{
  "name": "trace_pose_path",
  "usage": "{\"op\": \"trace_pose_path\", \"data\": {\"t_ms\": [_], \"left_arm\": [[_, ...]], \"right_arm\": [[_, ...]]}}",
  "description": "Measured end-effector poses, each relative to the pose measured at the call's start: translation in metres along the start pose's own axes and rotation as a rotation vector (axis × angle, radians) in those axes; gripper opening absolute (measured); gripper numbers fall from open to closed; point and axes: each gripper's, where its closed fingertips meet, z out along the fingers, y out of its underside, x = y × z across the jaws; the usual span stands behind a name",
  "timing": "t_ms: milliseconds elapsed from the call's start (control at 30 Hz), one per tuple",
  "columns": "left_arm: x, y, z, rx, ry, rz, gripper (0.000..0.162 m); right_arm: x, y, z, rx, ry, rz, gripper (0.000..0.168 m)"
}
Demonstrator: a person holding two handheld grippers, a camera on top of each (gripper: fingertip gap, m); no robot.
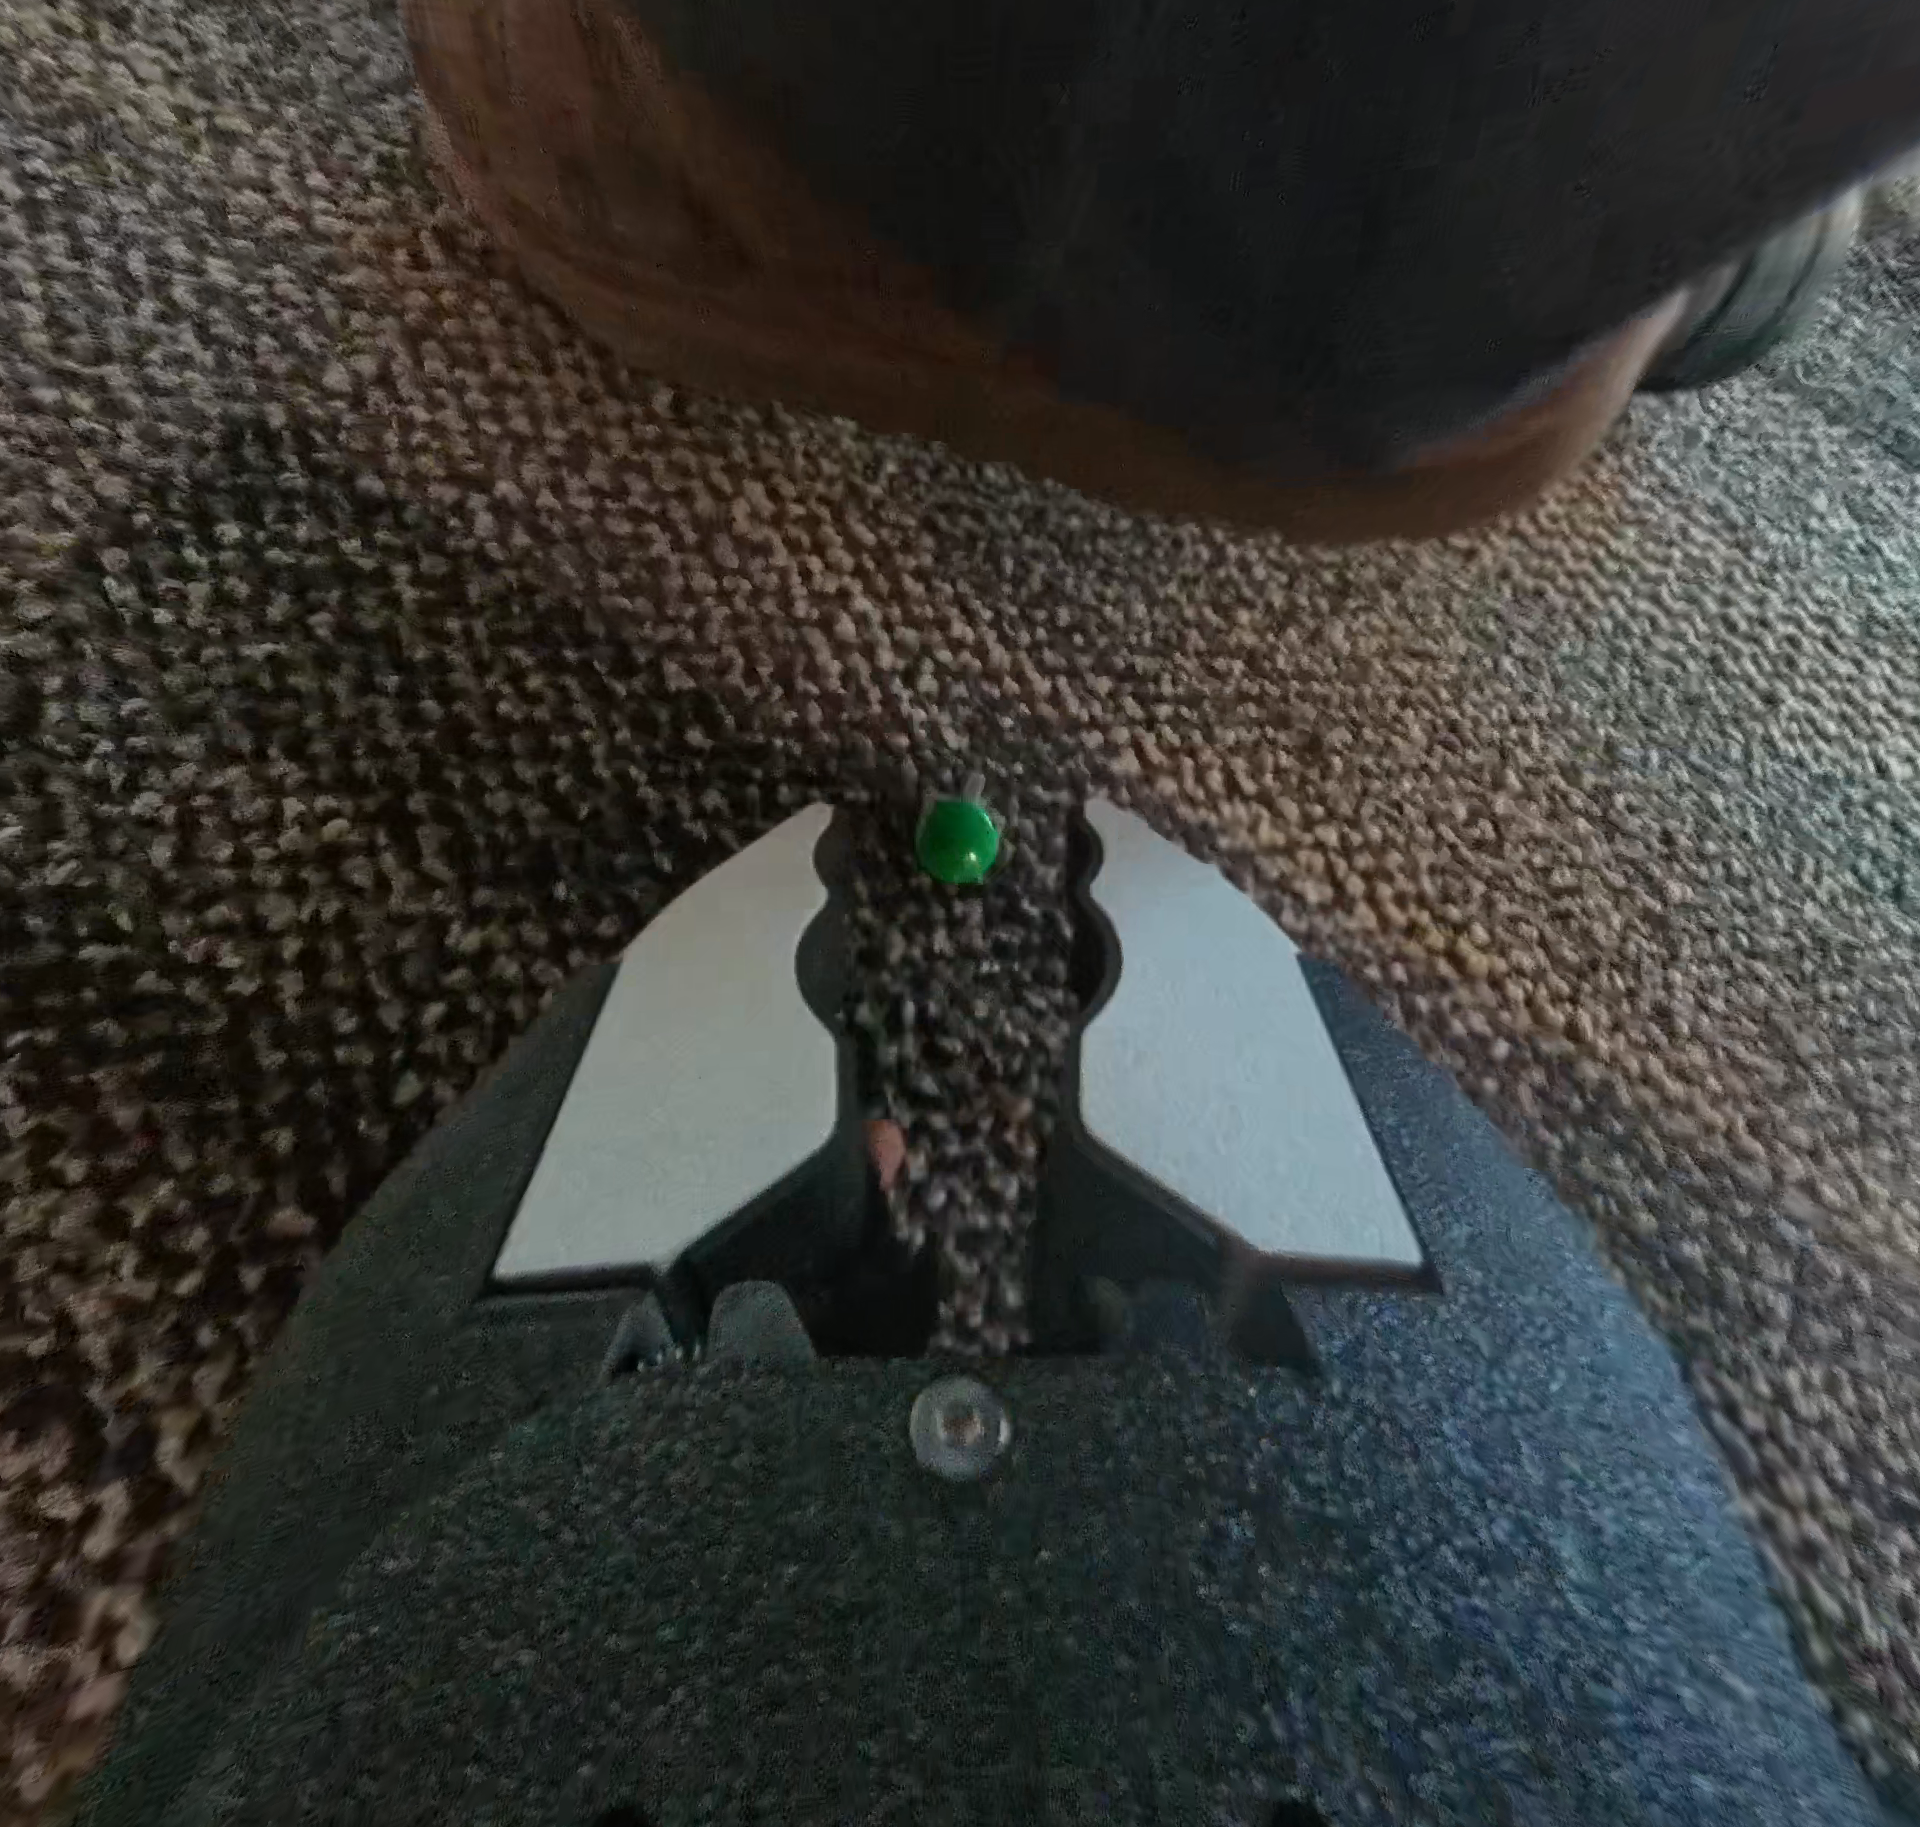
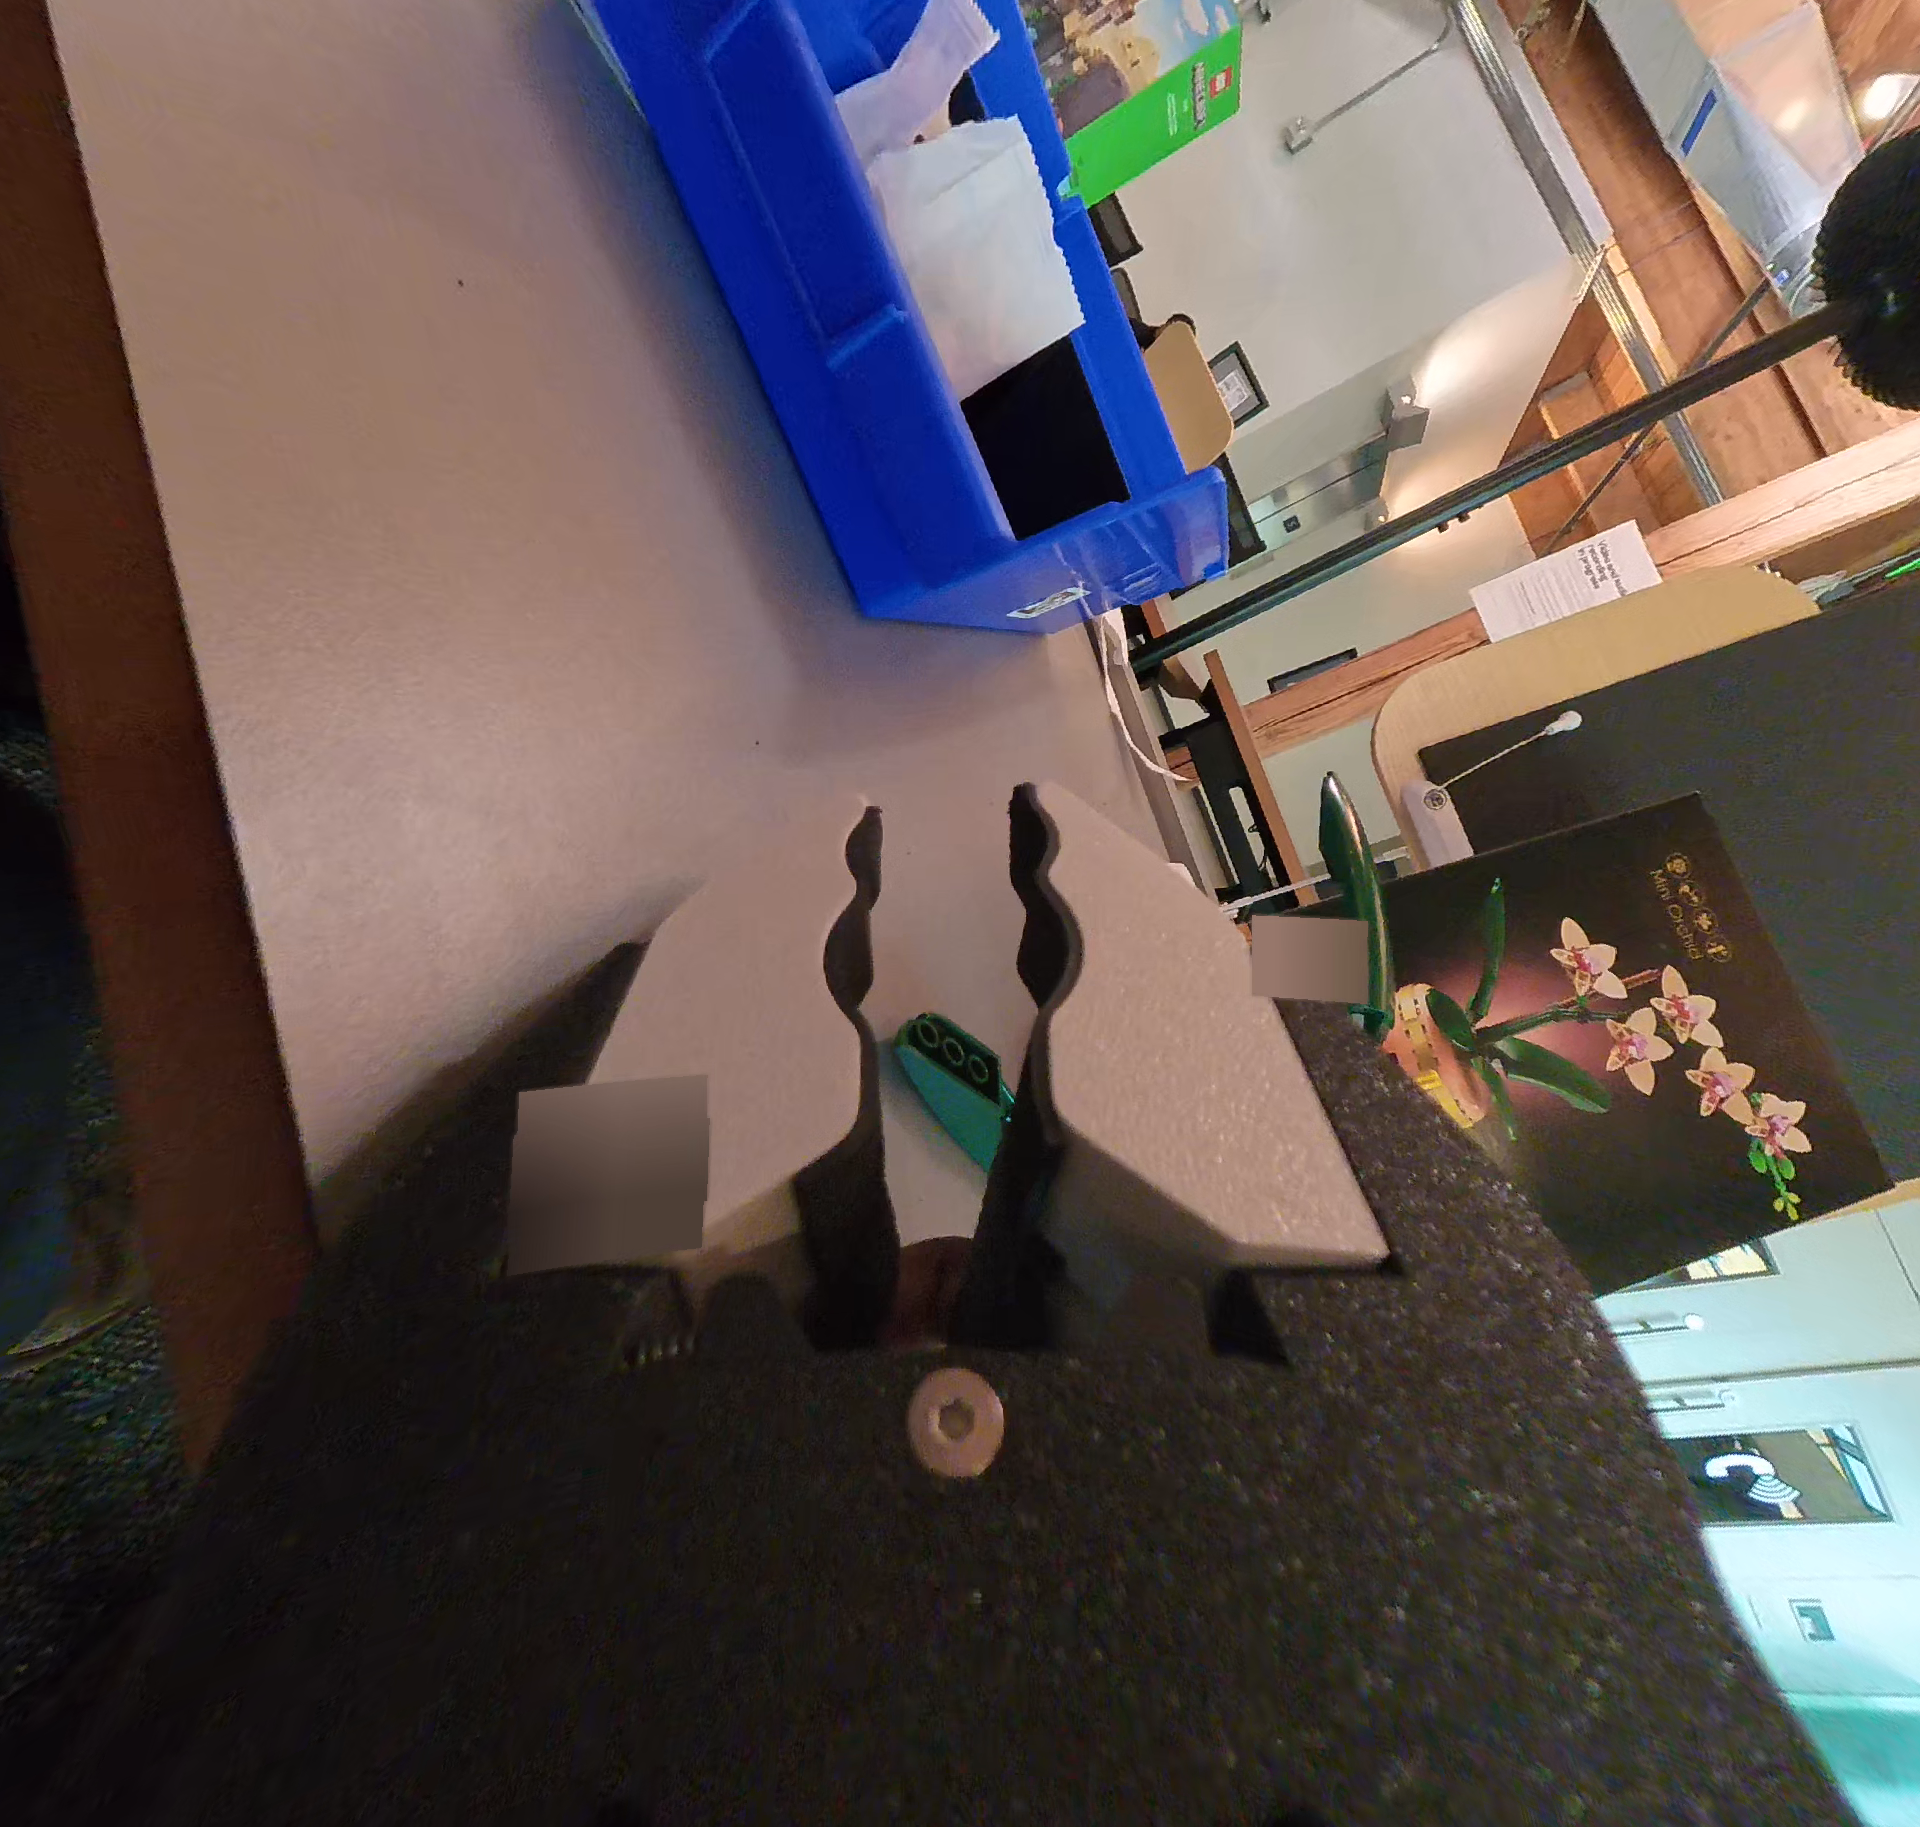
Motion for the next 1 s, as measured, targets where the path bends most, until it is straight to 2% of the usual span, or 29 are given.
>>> {"op": "trace_pose_path", "data": {"t_ms": [133,233,433,500,600,700,800,900,1000], "left_arm": [[0.002,0.008,0.013,-0.071,-0.004,0.045,0.032],[-0.005,0.010,0.015,-0.093,-0.062,0.086,0.019],[-0.007,0.009,0.014,-0.107,-0.066,0.131,0.016],[-0.007,0.007,0.012,-0.093,-0.033,0.026,0.015],[-0.012,-0.008,-0.006,0.029,0.001,-0.159,0.015],[-0.015,-0.023,-0.044,0.145,0.039,-0.275,0.015],[0.003,-0.038,-0.099,0.193,0.120,-0.318,0.015],[0.041,-0.058,-0.171,0.174,0.211,-0.311,0.015],[0.075,-0.089,-0.258,0.167,0.211,-0.295,0.015]], "right_arm": [[0.000,-0.001,-0.001,0.005,0.001,-0.001,0.024],[0.000,-0.001,-0.002,0.011,0.004,-0.003,0.024],[0.001,-0.003,-0.002,0.014,0.013,-0.008,0.024],[0.001,-0.003,-0.002,0.013,0.011,-0.008,0.023],[0.001,-0.002,-0.002,0.017,0.012,-0.009,0.023],[0.000,-0.007,-0.005,0.040,0.015,-0.016,0.024],[-0.001,-0.012,-0.009,0.079,0.004,-0.013,0.024],[0.001,-0.020,-0.016,0.144,-0.003,0.021,0.028],[0.005,-0.030,-0.027,0.237,0.002,0.072,0.029]]}}
